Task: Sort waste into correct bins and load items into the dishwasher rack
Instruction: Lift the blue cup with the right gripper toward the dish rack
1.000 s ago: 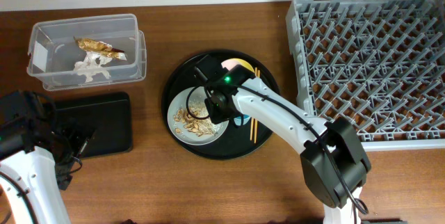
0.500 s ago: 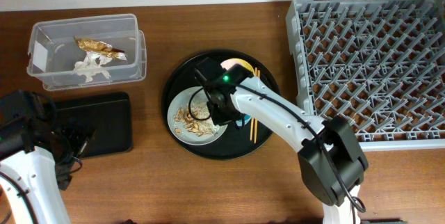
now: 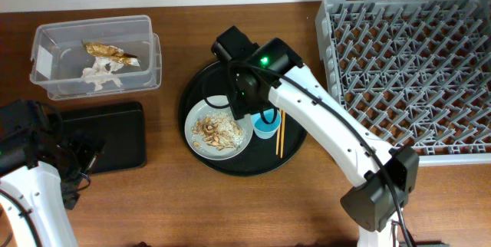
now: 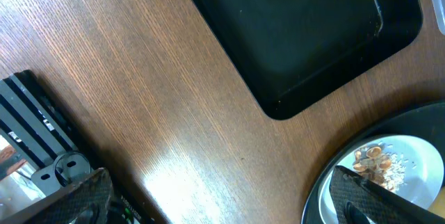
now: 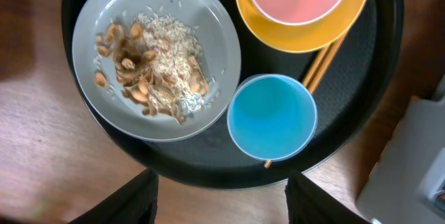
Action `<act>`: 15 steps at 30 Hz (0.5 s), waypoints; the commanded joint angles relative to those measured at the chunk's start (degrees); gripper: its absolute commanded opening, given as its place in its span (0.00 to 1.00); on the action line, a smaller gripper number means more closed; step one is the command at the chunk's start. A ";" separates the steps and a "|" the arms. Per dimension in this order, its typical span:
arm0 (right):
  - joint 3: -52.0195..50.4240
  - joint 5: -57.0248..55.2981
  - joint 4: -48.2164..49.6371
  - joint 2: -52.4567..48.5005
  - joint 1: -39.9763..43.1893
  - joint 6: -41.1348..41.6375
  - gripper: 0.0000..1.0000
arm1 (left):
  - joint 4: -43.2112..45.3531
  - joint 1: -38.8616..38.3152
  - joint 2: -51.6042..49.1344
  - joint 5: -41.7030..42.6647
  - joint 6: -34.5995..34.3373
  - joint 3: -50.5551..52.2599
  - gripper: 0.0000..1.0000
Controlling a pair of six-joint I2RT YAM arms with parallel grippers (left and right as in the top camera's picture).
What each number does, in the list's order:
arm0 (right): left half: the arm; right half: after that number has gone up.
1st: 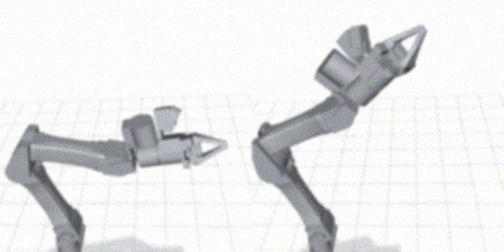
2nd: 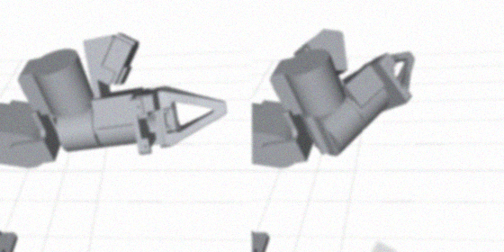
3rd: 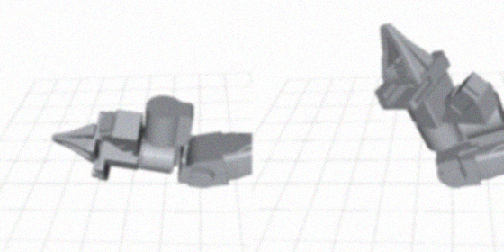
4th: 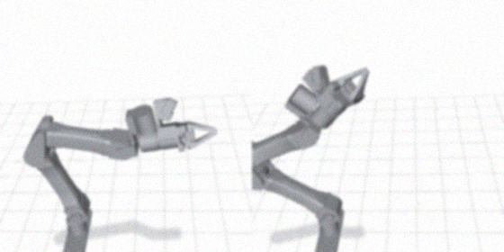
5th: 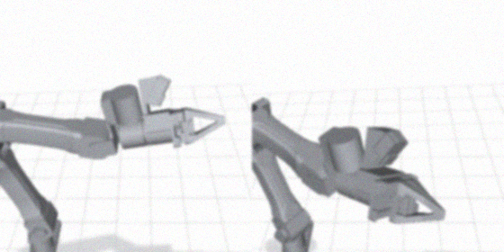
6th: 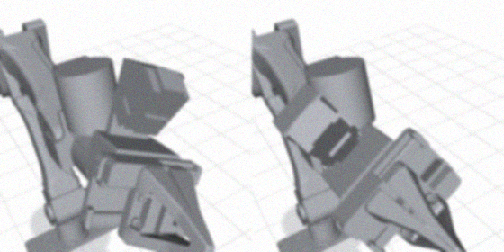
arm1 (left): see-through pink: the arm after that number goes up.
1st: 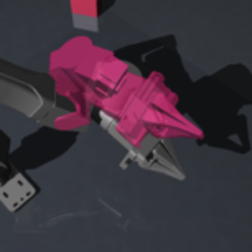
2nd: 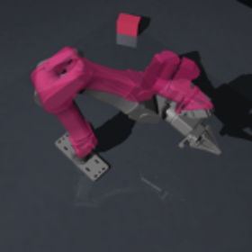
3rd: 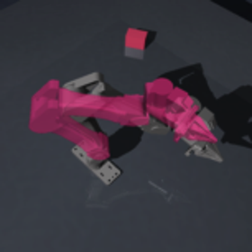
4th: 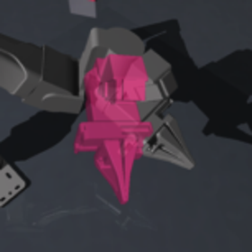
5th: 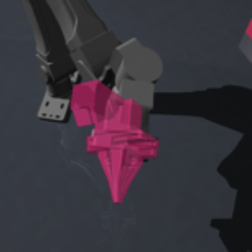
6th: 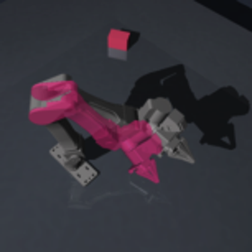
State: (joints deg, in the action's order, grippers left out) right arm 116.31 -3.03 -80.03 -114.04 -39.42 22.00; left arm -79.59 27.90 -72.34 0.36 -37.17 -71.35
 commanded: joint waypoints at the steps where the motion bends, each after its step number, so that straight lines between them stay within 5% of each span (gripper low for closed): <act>1: -5.81 -0.70 2.93 -0.74 0.11 1.05 0.61 | 0.07 0.28 -0.09 -0.61 -0.57 0.09 0.99; 9: -24.06 0.42 19.56 -0.87 0.07 1.44 0.52 | 0.07 0.28 -0.09 -0.61 -0.57 0.09 0.99; 15: -28.63 0.35 24.87 -0.87 0.07 1.42 0.40 | 0.07 0.28 -0.09 -0.61 -0.57 0.09 0.99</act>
State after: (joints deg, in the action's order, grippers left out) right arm 88.68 -2.63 -55.99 -114.83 -39.42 22.87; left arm -79.59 27.90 -72.34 0.36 -37.17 -71.35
